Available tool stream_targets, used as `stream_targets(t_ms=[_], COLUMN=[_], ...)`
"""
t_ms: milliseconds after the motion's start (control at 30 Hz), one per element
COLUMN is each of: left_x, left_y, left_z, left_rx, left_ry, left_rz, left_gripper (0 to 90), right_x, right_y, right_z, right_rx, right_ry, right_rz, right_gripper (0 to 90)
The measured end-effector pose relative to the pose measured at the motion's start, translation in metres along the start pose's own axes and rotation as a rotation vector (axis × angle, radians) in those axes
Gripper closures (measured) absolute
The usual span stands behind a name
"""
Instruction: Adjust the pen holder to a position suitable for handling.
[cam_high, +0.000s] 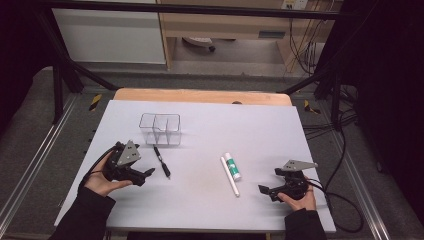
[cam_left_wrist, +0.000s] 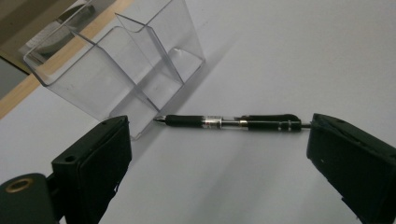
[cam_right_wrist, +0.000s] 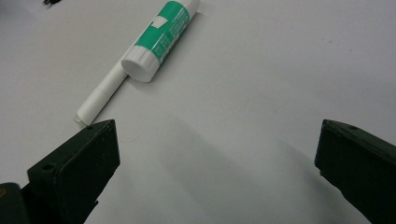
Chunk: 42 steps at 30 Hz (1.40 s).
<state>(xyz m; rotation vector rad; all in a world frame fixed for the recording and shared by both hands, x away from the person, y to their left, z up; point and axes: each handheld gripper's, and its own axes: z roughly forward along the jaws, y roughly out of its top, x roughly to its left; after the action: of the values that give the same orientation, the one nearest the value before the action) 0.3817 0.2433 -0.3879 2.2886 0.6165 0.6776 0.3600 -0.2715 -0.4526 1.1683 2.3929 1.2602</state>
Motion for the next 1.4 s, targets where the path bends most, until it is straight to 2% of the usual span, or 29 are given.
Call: stream_targets(t_ms=[500,900,1267,1400], left_x=[0.004,0.01,0.017,0.019], left_y=[0.02,0.034,0.043,0.047], left_z=[0.013,0.022,0.033,0.038], left_rx=[0.058,0.089,0.104,0.124], left_ry=[0.026,0.057,0.077,0.092], left_rz=[0.158,0.24,0.336,0.386], left_gripper=[6.8,8.6,15.5,21.3], right_x=[0.0,0.0,0.0,0.0], right_y=[0.0,0.0,0.0,0.0], right_z=[0.0,0.001,0.001,0.001], right_rx=[0.004,0.006,0.009,0.009], right_ry=[-0.002,0.0,-0.001,-0.004], right_rz=[-0.005,0.0,-0.001,-0.001], right_gripper=[0.4,0.4,0.4,0.4])
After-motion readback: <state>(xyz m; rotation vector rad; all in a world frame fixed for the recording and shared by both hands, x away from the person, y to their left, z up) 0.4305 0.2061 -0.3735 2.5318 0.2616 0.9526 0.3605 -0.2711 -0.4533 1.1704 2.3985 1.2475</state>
